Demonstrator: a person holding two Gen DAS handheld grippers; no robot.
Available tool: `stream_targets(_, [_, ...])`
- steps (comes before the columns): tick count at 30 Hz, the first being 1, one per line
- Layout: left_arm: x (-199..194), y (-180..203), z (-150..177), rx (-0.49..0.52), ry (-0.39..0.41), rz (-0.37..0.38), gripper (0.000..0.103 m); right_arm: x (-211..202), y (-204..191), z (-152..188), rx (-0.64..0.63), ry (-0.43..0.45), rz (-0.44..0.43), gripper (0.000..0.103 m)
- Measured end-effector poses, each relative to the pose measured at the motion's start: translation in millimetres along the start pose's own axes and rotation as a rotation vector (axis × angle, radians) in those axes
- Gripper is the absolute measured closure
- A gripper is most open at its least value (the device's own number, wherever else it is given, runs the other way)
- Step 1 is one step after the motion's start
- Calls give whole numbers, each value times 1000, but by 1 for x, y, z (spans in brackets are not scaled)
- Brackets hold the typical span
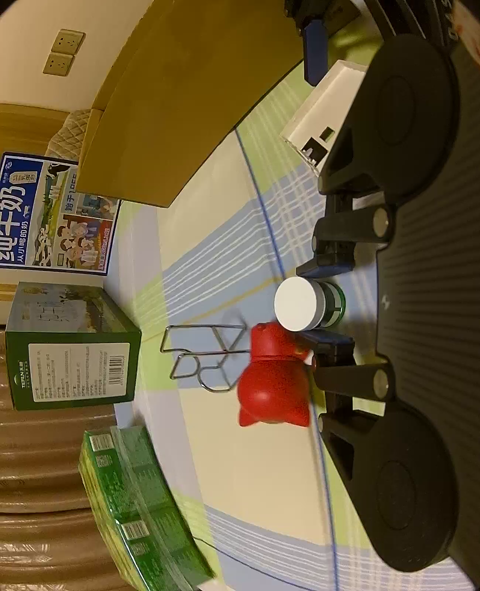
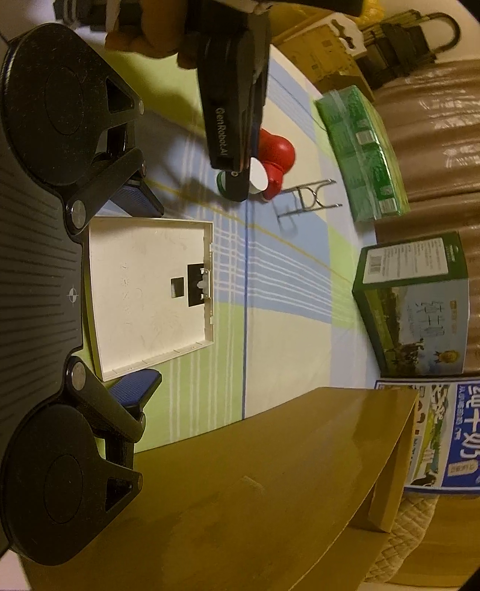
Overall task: Organize rigid objects
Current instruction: 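Grasp the white-lidded jar with the left tool while the right tool holds the plate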
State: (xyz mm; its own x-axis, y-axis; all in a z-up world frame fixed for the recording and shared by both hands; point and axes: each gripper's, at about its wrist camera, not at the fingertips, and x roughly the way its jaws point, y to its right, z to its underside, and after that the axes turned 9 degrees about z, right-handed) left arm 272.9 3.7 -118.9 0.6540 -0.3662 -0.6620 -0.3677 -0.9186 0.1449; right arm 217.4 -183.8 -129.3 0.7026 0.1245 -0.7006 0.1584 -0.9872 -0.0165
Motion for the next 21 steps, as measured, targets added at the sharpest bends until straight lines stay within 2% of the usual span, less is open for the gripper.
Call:
stream_targets(8, [-45, 25, 27, -19, -46, 9, 78, -29, -9, 31, -86, -20, 49, 18])
stream_targets(12, [-61, 36, 51, -24, -71, 8, 78, -38, -12, 47, -139, -40, 15, 18])
stream_targets(21, [-65, 44, 62, 4, -63, -24, 79, -30, -7, 41, -152, -52, -31, 13])
